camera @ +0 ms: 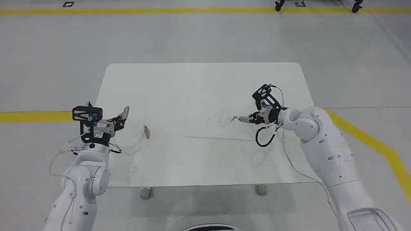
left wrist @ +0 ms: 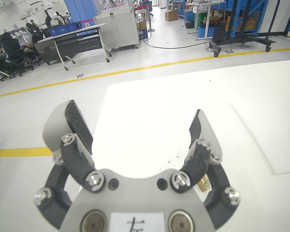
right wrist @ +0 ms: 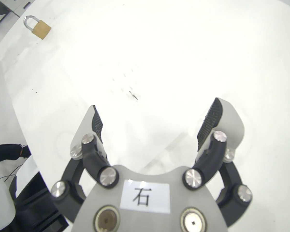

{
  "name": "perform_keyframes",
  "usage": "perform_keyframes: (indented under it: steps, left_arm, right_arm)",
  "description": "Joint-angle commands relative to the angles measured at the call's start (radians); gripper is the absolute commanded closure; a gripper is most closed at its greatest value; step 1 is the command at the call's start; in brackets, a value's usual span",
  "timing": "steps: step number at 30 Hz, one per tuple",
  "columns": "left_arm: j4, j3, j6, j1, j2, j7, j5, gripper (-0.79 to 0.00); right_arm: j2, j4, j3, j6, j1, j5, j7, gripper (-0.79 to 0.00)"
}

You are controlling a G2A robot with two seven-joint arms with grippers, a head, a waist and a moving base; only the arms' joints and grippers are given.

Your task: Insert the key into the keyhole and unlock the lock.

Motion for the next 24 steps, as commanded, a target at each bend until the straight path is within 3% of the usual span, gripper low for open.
perform_keyframes:
  steps: [1, 5, 6, 8, 10, 14, 18, 24]
  left_arm:
    - [0.000, 0.000, 0.000, 0.000, 0.000, 0.000, 0.000, -0.785]
    - [0.000, 0.000, 0.000, 0.000, 0.000, 0.000, 0.000, -0.785]
    - [0.000, 0.000, 0.000, 0.000, 0.000, 0.000, 0.000, -0.785]
    - [0.000, 0.000, 0.000, 0.000, 0.000, 0.000, 0.000, -0.785]
    - [0.000, 0.000, 0.000, 0.000, 0.000, 0.000, 0.000, -0.785]
    - [0.000, 0.000, 0.000, 0.000, 0.000, 0.000, 0.000, -0.785]
    - [0.000, 0.000, 0.000, 0.000, 0.000, 0.000, 0.000, -0.785]
    - [0.000, 0.000, 0.000, 0.000, 0.000, 0.000, 0.000, -0.785]
  right_arm:
    - [-0.003, 0.045, -0.019, -0.033, 0.033, 0.045, 0.020, -0.785]
    - [-0.006, 0.123, -0.051, -0.110, 0.083, 0.133, 0.065, -0.785]
    - [-0.007, 0.141, -0.058, -0.126, 0.095, 0.157, 0.081, -0.730]
    - [-0.007, 0.175, -0.071, -0.146, 0.120, 0.194, 0.115, -0.514]
    - [-0.008, 0.201, -0.089, -0.146, 0.144, 0.200, 0.147, -0.388]
    - [-0.015, 0.239, -0.141, -0.159, 0.182, 0.211, 0.186, -0.305]
    - [-0.023, 0.264, -0.188, -0.142, 0.214, 0.190, 0.192, -0.317]
    - [-0.033, 0.302, -0.238, -0.142, 0.247, 0.180, 0.165, -0.246]
